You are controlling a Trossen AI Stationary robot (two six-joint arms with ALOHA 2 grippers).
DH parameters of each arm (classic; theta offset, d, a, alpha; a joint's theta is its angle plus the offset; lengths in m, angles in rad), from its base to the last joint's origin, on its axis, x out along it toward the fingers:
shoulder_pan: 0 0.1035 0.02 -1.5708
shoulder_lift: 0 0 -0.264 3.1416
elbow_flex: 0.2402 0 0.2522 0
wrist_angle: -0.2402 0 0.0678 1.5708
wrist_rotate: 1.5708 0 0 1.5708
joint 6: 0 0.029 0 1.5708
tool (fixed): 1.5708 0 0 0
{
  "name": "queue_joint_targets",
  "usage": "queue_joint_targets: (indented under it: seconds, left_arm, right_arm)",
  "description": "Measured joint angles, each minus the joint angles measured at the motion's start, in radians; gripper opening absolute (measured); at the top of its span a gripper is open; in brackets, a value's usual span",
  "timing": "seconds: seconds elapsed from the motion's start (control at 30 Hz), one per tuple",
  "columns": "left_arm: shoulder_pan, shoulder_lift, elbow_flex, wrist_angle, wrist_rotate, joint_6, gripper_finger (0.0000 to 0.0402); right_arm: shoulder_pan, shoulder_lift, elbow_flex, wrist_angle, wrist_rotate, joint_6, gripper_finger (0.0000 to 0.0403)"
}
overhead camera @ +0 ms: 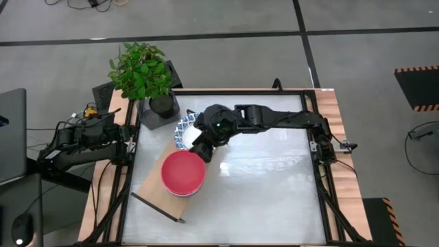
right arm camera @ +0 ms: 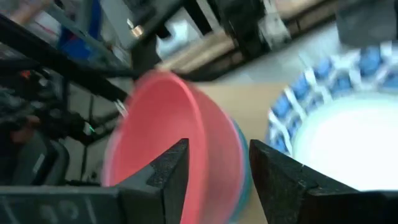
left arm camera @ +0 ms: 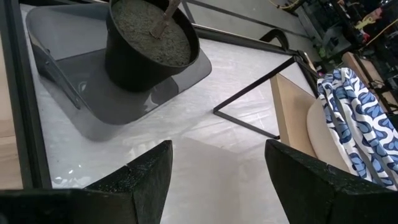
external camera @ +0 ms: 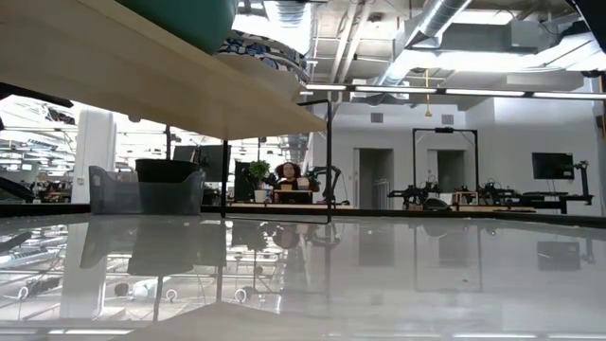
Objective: Place and stack bowls onto a shelf
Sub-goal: Stack the orange bowl on the pink bowl on the shelf
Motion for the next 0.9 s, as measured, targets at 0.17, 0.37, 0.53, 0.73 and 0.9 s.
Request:
queue_joint_targets:
  seconds: [0.17, 0.37, 0.53, 0.73, 0.9]
  left_arm:
    - [0.000, 0.000, 0.000, 0.000, 0.000, 0.000, 0.0242]
    - [0.000, 0.000, 0.000, 0.000, 0.000, 0.000, 0.0242]
    - [0.000, 0.000, 0.000, 0.000, 0.000, 0.000, 0.0242]
    - [0.000, 0.000, 0.000, 0.000, 0.000, 0.000, 0.0242]
    - [0.000, 0.000, 0.000, 0.000, 0.000, 0.000, 0.0242]
  right_arm:
    - [0.008, -0.003, 0.051, 0.071, 0.054, -0.094, 0.0174]
    - [0.020, 0.004, 0.071, 0.200, 0.053, -0.168, 0.0131]
    - [0.017, 0.072, 0.069, 0.260, 0.053, -0.168, 0.0104]
    - [0.026, 0.138, 0.069, 0.309, -0.014, -0.137, 0.0098]
    - [0.019, 0.152, 0.070, 0.294, -0.019, -0.138, 0.0097]
